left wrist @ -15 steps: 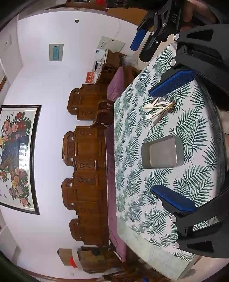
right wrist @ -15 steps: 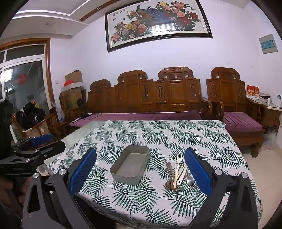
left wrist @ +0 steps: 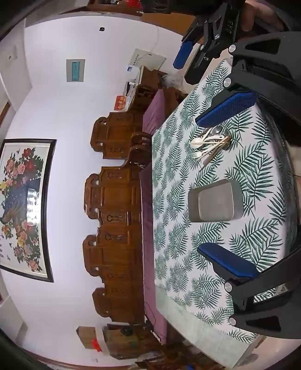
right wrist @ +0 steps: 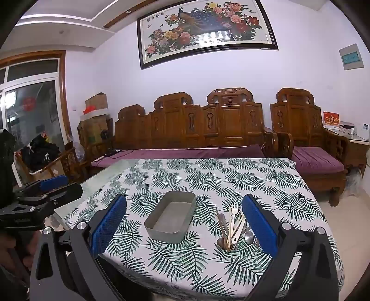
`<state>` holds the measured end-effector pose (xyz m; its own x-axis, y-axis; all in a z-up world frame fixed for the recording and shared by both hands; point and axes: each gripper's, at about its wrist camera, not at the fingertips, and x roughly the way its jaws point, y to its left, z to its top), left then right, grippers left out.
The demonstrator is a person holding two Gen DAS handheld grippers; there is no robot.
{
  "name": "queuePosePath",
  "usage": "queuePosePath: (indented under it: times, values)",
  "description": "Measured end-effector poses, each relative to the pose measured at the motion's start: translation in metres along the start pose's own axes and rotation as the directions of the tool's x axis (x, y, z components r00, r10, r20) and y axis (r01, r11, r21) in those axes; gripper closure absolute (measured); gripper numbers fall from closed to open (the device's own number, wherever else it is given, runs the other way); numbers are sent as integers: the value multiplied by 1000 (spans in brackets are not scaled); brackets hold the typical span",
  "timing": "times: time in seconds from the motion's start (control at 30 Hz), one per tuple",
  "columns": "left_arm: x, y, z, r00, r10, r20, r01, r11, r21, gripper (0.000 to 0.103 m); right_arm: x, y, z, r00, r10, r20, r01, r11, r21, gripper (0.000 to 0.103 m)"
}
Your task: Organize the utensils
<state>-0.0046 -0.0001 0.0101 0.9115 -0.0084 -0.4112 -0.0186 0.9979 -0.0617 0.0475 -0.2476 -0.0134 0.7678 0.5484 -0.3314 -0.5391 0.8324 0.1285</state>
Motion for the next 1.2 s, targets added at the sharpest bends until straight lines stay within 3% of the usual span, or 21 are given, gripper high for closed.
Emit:
queuePosePath:
  times: [1.2]
  values:
    - [-2, -4, 0, 1000, -10, 10, 10, 1000, 2, 7, -2, 0, 1, 1000, 4, 10, -4, 1000, 8, 3]
